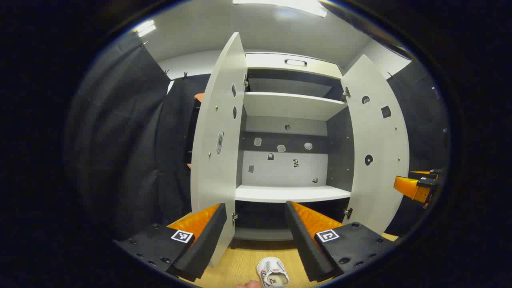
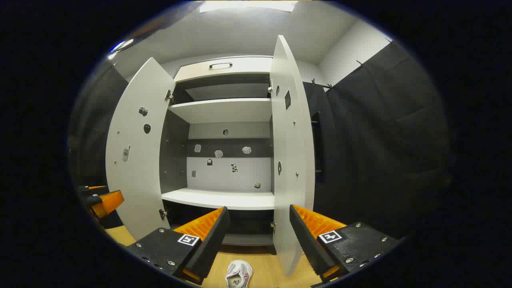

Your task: Grab one shoe with the right hand and put it into the shoe cabinet, grab the other shoe with the left hand and put it into the shoe cabinet; then close the right door with the right hand and the left door with the left hand.

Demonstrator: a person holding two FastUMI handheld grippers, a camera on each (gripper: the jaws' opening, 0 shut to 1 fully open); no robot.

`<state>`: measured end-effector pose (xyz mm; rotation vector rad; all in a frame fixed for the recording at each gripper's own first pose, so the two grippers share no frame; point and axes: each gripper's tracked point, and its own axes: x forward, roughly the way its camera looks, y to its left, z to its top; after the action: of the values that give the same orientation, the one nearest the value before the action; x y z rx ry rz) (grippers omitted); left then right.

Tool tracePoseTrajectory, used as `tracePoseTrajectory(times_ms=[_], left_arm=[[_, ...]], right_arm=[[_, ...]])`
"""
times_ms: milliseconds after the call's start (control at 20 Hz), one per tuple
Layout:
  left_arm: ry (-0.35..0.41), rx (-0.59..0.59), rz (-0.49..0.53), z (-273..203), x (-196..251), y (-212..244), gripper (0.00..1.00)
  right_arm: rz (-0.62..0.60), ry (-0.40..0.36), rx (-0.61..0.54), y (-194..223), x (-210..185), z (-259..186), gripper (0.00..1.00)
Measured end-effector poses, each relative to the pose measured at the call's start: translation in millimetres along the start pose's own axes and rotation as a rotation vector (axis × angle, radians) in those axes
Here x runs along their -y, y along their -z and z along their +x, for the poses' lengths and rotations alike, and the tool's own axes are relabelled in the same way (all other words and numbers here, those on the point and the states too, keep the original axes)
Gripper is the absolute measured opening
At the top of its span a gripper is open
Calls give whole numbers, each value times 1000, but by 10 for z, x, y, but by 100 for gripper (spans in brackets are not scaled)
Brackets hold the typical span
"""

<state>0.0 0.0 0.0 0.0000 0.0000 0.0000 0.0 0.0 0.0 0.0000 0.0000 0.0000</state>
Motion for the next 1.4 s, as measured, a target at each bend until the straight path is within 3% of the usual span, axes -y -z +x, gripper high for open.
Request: tracePoseTrajectory(times_ms=[50,1400], left_arm=[[1,3,2,20,9,-7,98],[-19,13,11,31,-65,-72,96]], right_arm=[[-7,0,3,-1,-1,4,93],[-13,-48,47,-84,-242,168,92]])
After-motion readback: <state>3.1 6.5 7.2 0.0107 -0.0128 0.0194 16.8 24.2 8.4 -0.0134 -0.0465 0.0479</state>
